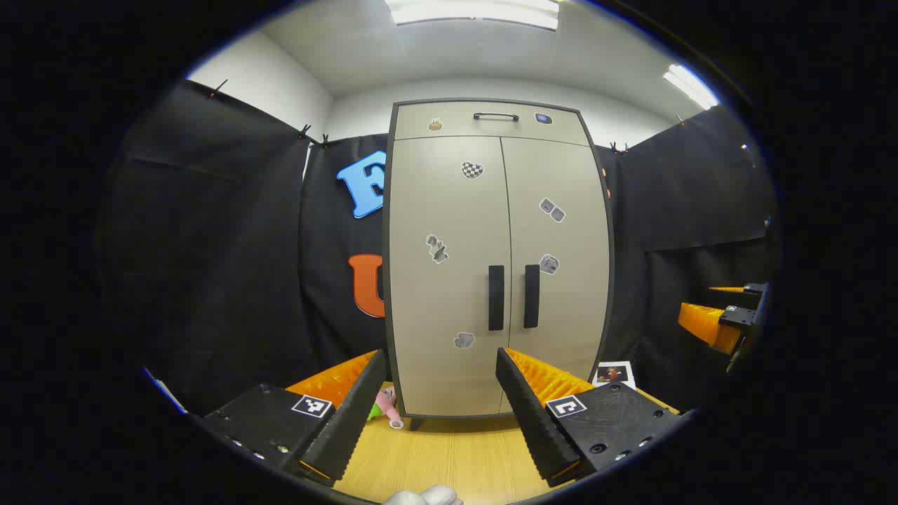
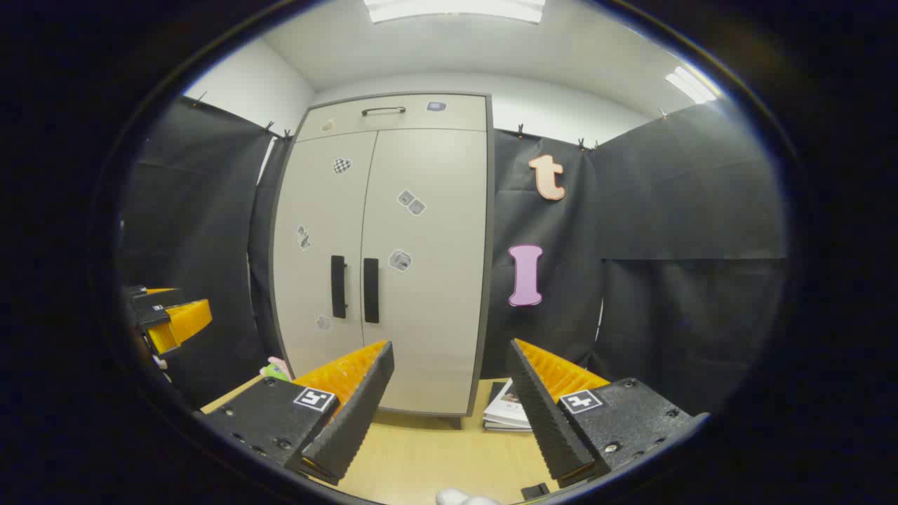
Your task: Open the right door of the double-door shoe cabinet with the right hand, and open the left door with the left hand.
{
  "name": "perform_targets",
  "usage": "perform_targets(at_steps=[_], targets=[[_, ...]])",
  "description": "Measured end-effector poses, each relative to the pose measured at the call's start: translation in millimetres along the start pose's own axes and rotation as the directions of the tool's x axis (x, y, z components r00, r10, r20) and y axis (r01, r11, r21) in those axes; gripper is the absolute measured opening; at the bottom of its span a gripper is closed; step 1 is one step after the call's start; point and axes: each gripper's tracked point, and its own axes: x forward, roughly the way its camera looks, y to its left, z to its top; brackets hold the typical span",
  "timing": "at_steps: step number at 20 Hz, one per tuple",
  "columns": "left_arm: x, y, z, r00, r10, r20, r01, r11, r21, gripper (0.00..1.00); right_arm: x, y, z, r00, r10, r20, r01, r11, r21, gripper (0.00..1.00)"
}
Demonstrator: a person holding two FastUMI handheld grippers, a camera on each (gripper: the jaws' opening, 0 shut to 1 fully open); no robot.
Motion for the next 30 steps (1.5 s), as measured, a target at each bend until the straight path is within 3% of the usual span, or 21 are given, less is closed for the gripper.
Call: perform_targets(at_steps=[18,23,30], targets=[[-6,28,-8,1.000,0.009,-0.013,-0.009,1.000,0.016,0.95,30,29,-8,1.000,-0.013,-0.023,0.013,1.000,-0.013,1.00],[-23,48,-20,0.999,0.032,-0.037,-0.032,0.999,0.010,0.95,69,56,-5,1.000,-0.003,-0.015,0.002,1.000,-0.006,1.00],[-33,71,-25,0.990,0.127,-0.064,-0.127,0.992,0.010,0.95,158,106,-1,0.999,0.049,-0.012,-0.049,0.999,-0.007,1.00]])
